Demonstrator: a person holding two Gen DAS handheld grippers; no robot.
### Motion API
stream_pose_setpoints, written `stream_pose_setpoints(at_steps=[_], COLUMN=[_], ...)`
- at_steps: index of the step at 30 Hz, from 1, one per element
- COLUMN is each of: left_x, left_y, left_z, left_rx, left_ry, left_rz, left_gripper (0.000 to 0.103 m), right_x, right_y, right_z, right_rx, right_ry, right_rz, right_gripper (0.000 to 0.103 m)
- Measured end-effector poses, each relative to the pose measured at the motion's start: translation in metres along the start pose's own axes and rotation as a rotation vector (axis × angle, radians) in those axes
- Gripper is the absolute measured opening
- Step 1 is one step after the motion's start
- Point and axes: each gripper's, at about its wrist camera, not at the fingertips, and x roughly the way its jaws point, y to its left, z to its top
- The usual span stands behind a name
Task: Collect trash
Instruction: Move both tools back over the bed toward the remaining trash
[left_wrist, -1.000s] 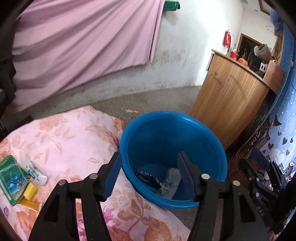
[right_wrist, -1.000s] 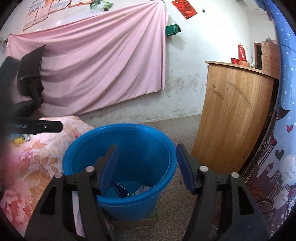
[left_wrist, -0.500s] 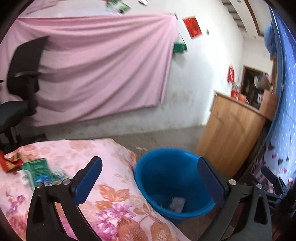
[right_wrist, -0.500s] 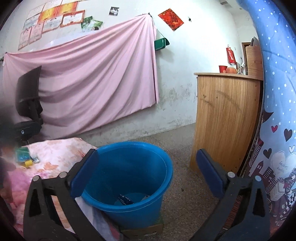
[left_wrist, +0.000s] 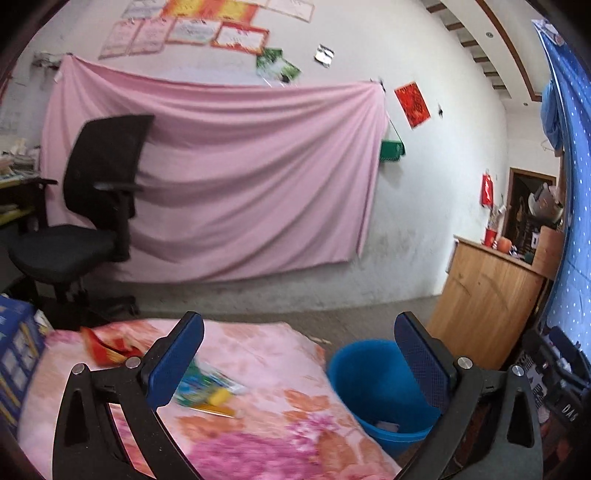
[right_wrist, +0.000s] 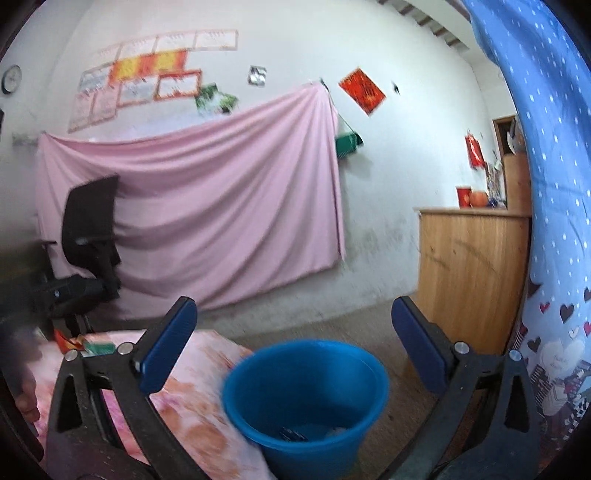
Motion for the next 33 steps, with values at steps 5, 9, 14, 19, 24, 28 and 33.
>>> stream_pose_setpoints(at_steps=[5, 9, 14, 19, 24, 28, 33], left_x=[-0.034, -0.054, -0.075, -0.077, -0.063, -0.044, -0.012], left_y=[0.032, 0.057, 0.088, 0.117, 0.145, 0.155, 0.169], left_z=[0.014, 0.02, 0.019, 0.006, -0.017, -0.029, -0.046], left_rx=[0.003, 0.013, 0.04, 0.05, 0.011, 0.003, -0.004], left_ry=[-0.075, -0.121, -0.183, -0.198, -0.121, -0.032, 0.144], left_rz=[0.051, 0.088, 0.142, 0.209, 0.26, 0.278, 0.279], left_gripper=[0.101, 0.101, 0.101, 0.101, 0.101, 0.101, 0.101], right_x=[-0.012, -0.015, -0.014, -0.004, 0.024, 0.055, 0.091], right_y=[0.034, 0.063, 0.095, 0.122, 0.143, 0.153, 0.159], right_z=[0.016, 0.022, 0.023, 0.017, 0.005, -0.01, -0.029], right_rx=[-0.014, -0.041, -0.063, -0.08, -0.128, -0.158, -0.175], right_ry=[-0.09, -0.134, -0.19, -0.204, -0.122, 0.004, 0.187], right_rz=[0.062, 0.114, 0.17, 0.227, 0.26, 0.277, 0.298], right_gripper=[0.103, 0.103, 0.103, 0.103, 0.103, 0.103, 0.103])
